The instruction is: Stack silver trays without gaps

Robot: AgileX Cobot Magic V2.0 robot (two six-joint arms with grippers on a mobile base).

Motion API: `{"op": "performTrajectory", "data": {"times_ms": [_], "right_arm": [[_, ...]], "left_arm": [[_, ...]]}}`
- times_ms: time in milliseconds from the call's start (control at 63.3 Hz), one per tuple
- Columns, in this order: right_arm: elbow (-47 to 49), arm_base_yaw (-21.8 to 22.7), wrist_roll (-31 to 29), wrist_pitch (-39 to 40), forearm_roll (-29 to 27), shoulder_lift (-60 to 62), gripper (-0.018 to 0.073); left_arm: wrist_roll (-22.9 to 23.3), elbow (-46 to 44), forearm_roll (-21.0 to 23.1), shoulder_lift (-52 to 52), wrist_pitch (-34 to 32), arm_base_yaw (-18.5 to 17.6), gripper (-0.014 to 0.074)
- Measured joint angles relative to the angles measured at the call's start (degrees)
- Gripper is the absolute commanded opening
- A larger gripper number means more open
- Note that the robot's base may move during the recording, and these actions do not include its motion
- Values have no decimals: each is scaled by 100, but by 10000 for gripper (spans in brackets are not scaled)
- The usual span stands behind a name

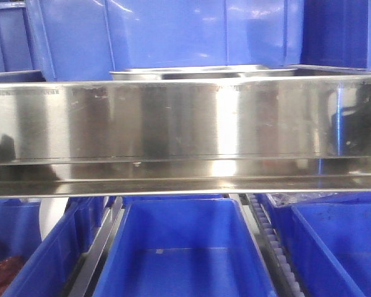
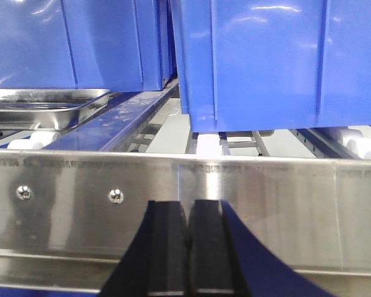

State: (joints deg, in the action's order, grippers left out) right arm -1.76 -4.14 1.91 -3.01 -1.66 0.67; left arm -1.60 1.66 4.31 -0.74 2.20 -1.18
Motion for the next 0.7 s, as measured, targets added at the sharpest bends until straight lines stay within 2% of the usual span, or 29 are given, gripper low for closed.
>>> {"op": "performTrajectory", "data": {"times_ms": [695], "right_arm": [[0,0,0,0,0,0,53]], "left_arm": [[0,0,10,0,-51,0,-48]]}}
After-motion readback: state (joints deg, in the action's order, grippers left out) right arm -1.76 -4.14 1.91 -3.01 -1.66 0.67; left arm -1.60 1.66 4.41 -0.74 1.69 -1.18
